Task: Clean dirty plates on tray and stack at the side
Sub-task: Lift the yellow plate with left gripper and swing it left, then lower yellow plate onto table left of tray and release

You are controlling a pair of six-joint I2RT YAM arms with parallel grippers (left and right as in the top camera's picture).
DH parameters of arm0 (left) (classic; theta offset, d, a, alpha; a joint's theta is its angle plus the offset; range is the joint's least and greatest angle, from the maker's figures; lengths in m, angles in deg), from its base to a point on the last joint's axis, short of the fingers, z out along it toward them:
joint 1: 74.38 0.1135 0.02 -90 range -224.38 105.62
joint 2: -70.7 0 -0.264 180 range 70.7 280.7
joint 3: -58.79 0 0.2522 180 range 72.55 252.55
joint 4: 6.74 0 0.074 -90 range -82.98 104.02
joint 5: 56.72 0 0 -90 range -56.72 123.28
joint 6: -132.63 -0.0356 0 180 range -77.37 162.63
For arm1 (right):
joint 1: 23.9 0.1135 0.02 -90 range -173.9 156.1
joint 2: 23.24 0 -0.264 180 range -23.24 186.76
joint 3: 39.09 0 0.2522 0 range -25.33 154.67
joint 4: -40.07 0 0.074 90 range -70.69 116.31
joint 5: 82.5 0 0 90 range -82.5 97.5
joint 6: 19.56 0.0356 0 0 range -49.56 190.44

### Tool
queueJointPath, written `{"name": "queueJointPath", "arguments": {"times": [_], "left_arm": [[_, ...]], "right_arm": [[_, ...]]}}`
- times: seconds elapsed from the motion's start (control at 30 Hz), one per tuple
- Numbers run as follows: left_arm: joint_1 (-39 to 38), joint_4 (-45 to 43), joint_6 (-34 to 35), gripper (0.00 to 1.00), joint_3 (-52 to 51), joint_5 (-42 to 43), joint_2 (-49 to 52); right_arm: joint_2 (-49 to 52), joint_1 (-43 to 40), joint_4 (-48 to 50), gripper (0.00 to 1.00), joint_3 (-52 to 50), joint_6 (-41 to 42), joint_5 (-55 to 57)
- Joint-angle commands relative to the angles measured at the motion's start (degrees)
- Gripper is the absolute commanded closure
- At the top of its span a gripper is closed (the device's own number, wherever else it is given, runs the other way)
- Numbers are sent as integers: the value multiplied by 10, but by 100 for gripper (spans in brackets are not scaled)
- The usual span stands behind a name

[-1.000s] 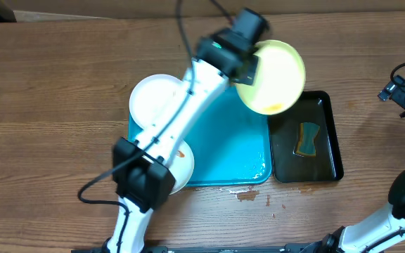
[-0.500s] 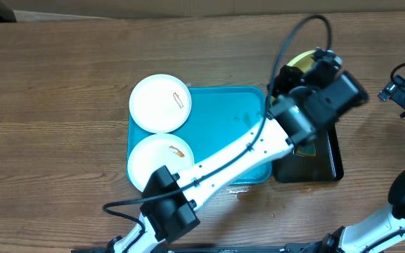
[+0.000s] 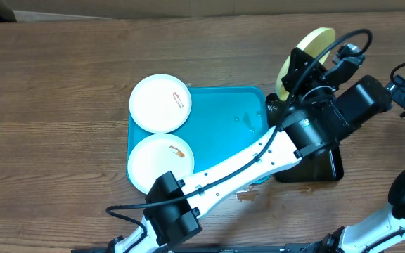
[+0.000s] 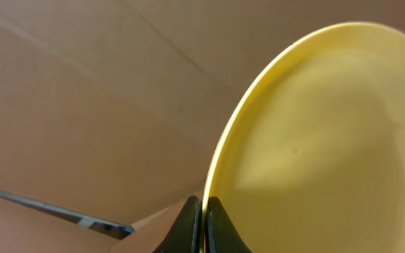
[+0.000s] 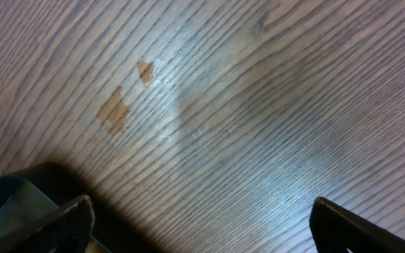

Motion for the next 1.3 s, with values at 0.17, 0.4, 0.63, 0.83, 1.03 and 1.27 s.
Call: {"name": "queueJointPath", "arguments": {"times": [0.17,0.4,0.63,0.83,1.03,1.27], "left_arm": [[-2,30,74,96,12,14,7],[49,193,233,96,12,385,7],[195,229,294,96,13,719,7],[384,250,334,96,13,972,7],[597,313,334,96,13,1008,7],[806,395,332,96,4,901,7]], "right_arm": [[-10,-1,3,0,4,2,0],[-10,-1,3,0,4,2,0],[-10,-1,3,0,4,2,0],[-10,-1,3,0,4,2,0],[-10,-1,3,0,4,2,0],[-10,-1,3,0,4,2,0]]}}
